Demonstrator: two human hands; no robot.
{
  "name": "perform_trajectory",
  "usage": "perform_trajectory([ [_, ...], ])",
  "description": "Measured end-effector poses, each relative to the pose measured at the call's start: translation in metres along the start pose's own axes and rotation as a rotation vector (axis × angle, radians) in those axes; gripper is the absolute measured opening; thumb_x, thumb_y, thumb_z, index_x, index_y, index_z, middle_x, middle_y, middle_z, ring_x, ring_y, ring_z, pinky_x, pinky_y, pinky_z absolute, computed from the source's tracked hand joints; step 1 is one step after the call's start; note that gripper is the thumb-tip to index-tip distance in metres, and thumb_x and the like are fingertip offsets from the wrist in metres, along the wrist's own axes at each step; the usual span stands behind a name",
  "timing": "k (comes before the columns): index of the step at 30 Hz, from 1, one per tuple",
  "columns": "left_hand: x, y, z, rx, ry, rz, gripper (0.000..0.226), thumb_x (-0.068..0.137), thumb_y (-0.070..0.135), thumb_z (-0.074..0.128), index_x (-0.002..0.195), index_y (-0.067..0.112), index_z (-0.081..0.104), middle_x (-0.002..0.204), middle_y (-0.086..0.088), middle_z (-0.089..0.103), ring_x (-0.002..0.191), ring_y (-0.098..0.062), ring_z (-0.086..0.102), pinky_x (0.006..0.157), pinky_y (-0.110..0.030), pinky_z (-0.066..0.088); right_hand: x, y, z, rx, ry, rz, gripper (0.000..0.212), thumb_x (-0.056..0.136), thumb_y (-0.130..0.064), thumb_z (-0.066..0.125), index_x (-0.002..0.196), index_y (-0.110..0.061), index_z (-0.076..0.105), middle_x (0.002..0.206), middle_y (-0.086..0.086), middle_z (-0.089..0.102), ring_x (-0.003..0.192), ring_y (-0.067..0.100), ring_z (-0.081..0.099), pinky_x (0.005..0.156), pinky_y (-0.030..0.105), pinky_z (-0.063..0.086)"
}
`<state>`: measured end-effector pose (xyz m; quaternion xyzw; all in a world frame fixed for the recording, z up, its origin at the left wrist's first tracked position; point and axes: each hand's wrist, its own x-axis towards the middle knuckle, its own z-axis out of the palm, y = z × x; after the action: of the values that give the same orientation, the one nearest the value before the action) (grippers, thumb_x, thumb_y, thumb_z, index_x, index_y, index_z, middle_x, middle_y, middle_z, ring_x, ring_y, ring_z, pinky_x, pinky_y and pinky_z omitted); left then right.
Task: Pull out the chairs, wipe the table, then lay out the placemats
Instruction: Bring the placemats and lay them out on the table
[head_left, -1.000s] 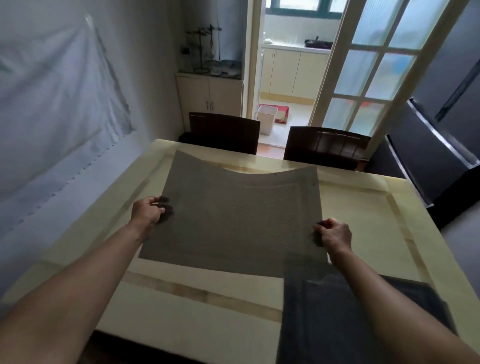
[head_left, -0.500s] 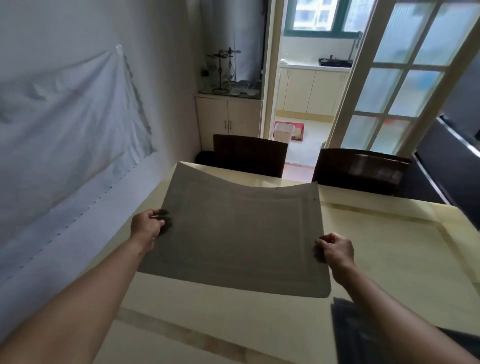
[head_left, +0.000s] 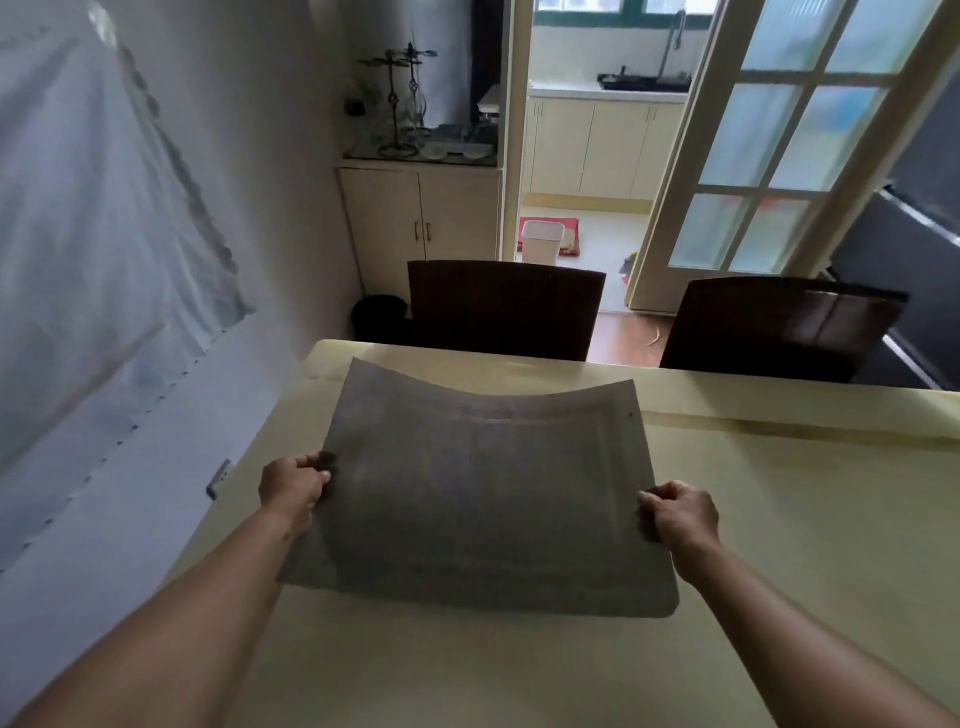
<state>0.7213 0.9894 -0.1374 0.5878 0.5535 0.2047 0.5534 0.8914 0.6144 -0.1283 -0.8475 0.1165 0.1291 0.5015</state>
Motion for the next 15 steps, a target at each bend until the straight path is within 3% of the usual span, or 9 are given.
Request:
perform_trajectory([
  [3, 0.028, -0.010, 0.014, 0.013, 0.007, -0.006, 0.031, 0.078, -0.012, 0.061, 0.107, -0.003, 0.067, 0.098, -0.013, 0.065, 0.087, -0.023, 0.059, 0.091, -0.040, 0.051, 0.021, 0.005, 0.026, -0.065, 0.045, 0.018, 0.018, 0.079, -0.014, 0.073, 0.064, -0.014, 0.064, 0.065, 0.009, 0.067, 0.066, 0.028, 0.065, 0.073, 0.045, 0.058],
  [8, 0.074, -0.015, 0.029, 0.067, 0.027, -0.010, 0.030, 0.075, -0.011, 0.064, 0.104, -0.002, 0.068, 0.104, -0.020, 0.069, 0.088, -0.026, 0.063, 0.093, -0.043, 0.052, 0.053, -0.005, 0.054, -0.085, 0.057, 0.025, 0.016, 0.080, -0.014, 0.073, 0.066, -0.014, 0.065, 0.072, 0.011, 0.068, 0.073, 0.029, 0.066, 0.074, 0.048, 0.058],
  [11, 0.080, -0.014, 0.034, 0.193, 0.060, 0.034, 0.029, 0.076, -0.006, 0.067, 0.104, -0.001, 0.069, 0.105, -0.019, 0.070, 0.096, -0.030, 0.065, 0.089, -0.035, 0.049, 0.066, -0.004, 0.066, -0.119, 0.055, 0.041, 0.012, 0.081, -0.015, 0.073, 0.072, -0.012, 0.066, 0.079, 0.013, 0.067, 0.080, 0.031, 0.066, 0.078, 0.048, 0.057],
  [15, 0.074, -0.016, 0.033, 0.411, 0.106, 0.108, 0.033, 0.077, 0.004, 0.071, 0.110, 0.004, 0.069, 0.111, -0.019, 0.069, 0.105, -0.033, 0.063, 0.090, -0.034, 0.047, 0.066, 0.007, 0.070, -0.251, 0.059, 0.065, 0.014, 0.079, -0.021, 0.075, 0.077, -0.008, 0.070, 0.081, 0.014, 0.070, 0.081, 0.030, 0.065, 0.077, 0.038, 0.054],
])
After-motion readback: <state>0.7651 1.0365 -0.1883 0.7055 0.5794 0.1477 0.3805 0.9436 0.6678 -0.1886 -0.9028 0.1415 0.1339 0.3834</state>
